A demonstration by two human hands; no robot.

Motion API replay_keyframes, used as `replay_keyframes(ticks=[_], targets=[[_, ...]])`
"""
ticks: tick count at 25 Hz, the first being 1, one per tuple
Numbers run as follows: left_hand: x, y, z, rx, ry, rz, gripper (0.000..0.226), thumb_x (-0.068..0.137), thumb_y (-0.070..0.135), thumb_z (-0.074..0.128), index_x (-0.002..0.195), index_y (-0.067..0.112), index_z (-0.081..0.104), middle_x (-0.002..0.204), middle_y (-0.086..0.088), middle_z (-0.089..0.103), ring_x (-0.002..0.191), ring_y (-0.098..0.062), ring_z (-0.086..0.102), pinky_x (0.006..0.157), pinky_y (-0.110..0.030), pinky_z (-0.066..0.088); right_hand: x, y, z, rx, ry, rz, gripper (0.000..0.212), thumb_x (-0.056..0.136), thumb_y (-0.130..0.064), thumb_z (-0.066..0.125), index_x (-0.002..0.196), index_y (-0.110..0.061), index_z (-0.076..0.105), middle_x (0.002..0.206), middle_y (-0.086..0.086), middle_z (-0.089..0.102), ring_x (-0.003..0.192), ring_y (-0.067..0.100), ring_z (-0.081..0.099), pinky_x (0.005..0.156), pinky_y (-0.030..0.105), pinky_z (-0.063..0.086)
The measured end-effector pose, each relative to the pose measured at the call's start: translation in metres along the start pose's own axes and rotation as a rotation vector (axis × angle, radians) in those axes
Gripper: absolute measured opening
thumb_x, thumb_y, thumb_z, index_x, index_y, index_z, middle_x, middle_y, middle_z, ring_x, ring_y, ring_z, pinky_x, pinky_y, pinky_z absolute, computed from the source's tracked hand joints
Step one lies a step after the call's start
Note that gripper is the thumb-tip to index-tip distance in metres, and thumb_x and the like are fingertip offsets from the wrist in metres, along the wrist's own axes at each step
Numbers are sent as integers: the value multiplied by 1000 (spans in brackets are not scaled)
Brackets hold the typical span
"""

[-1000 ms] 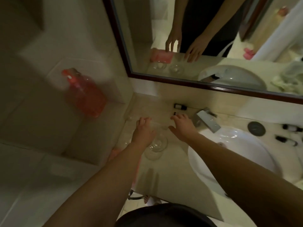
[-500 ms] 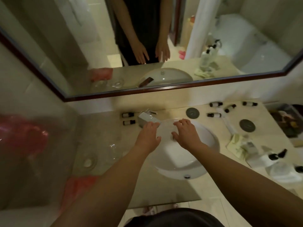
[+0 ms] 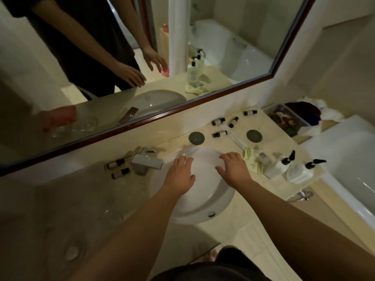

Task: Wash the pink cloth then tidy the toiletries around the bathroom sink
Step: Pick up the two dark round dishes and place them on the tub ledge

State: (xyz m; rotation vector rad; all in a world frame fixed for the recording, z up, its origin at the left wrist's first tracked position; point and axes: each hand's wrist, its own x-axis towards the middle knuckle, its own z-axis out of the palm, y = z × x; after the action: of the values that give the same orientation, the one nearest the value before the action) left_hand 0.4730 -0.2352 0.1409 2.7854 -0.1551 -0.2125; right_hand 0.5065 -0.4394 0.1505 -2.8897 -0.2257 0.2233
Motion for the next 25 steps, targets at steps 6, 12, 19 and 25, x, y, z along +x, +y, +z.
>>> replay_keyframes(ticks=[6, 12, 19, 25], targets=[[25, 4, 1, 6, -20, 4, 50, 91, 28, 48, 137, 17, 33, 141, -9, 34, 126, -27, 36, 98, -39, 41, 10, 24, 5, 19, -36, 70, 53, 90, -42, 54, 136, -19, 45, 137, 6, 49, 132, 26, 35, 109, 41, 33], [86, 20, 13, -10, -31, -27, 56, 87, 28, 54, 138, 15, 34, 141, -9, 35, 127, -27, 36, 101, -37, 38, 67, 58, 5, 88, -61, 74, 56, 90, -41, 55, 140, -20, 40, 141, 8, 45, 134, 27, 32, 111, 40, 30], [173, 24, 42, 48, -27, -112, 58, 88, 33, 58, 140, 15, 37, 142, -9, 41, 129, -25, 38, 102, -34, 41, 144, 143, 8, 120, -136, 182, 54, 87, -40, 62, 134, -20, 46, 134, 8, 50, 127, 28, 38, 103, 40, 37], [233, 26, 73, -18, -138, -254, 61, 91, 36, 56, 142, 14, 33, 147, -12, 32, 131, -29, 34, 100, -41, 44, 200, 204, 19, 413, -139, 375, 60, 80, -43, 71, 130, -15, 53, 131, 12, 55, 126, 29, 44, 101, 41, 39]])
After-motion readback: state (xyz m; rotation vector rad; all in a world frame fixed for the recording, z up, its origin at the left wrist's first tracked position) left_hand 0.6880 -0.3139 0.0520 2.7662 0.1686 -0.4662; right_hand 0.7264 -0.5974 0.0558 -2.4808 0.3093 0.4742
